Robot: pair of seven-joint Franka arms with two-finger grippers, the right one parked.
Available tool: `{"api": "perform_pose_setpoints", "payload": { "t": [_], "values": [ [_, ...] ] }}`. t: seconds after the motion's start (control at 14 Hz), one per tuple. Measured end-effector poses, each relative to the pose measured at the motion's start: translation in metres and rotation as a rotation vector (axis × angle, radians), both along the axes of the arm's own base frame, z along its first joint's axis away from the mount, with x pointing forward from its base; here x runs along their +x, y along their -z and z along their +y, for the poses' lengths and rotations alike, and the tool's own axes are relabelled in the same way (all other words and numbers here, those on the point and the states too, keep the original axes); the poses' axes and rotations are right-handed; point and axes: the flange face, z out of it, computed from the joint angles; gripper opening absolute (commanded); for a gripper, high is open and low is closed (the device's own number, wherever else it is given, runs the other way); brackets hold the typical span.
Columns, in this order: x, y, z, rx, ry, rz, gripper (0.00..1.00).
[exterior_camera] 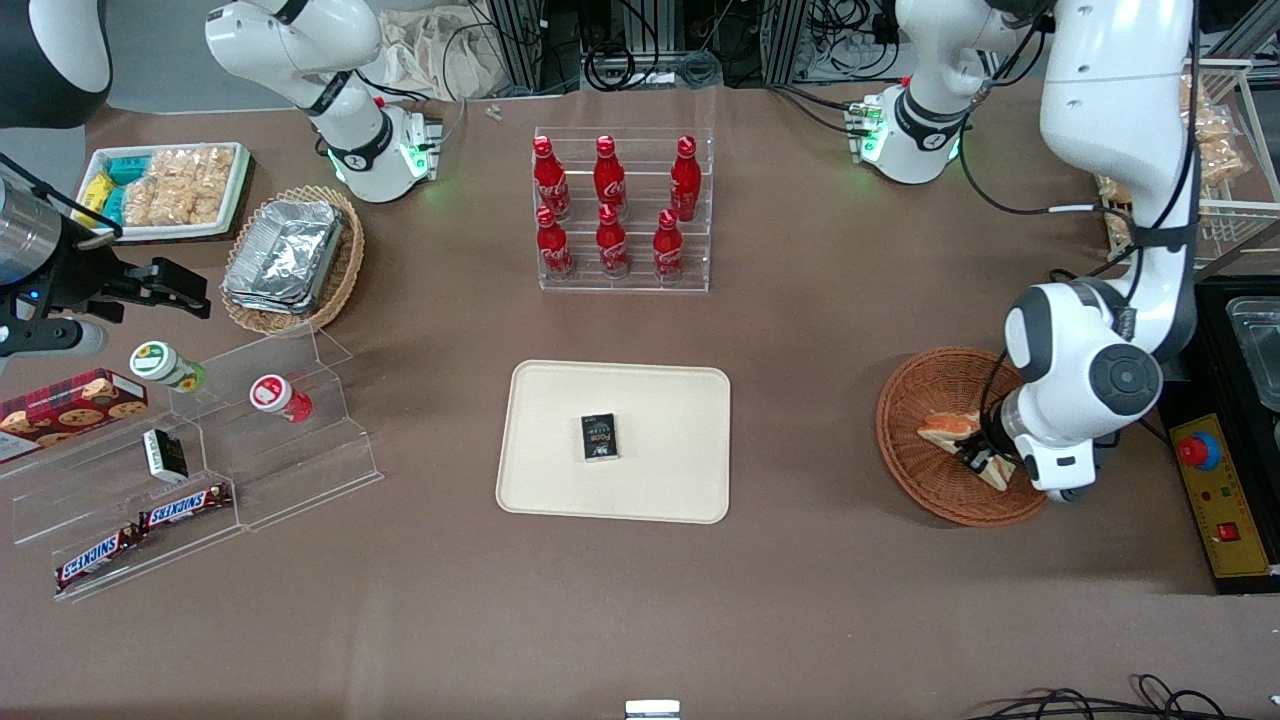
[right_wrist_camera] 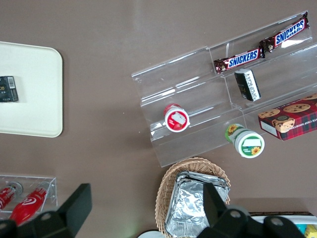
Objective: Place sandwich from basket to tray
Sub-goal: 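Lift the sandwich and carry it with the left gripper over the cream tray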
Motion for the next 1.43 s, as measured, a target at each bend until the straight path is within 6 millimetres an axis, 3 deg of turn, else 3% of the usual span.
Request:
{"api": "perform_pose_setpoints", "payload": {
  "t": [0.29,0.43,0.57,0.64,0.79,0.93,1.07,1.21,1.43],
  "values": [
    [0.019,-0.124,-0.025,-0.041,0.089,0.073,0.0],
    [0.025,-0.176,-0.068,-0.061,0.169,0.066,0.0],
    [0.025,-0.191,-0.129,-0.087,0.27,0.065,0.0],
    [0.025,-0.185,-0.163,-0.1,0.322,0.067,0.0],
    [0.023,-0.154,-0.23,-0.114,0.422,0.087,0.0],
    [0.02,-0.109,-0.294,-0.129,0.503,0.064,0.0],
    [0.012,-0.061,-0.342,-0.135,0.558,0.037,0.0],
    [0.006,-0.02,-0.369,-0.143,0.613,0.031,0.0],
    [-0.002,0.022,-0.388,-0.158,0.694,0.04,0.0]
  ]
}}
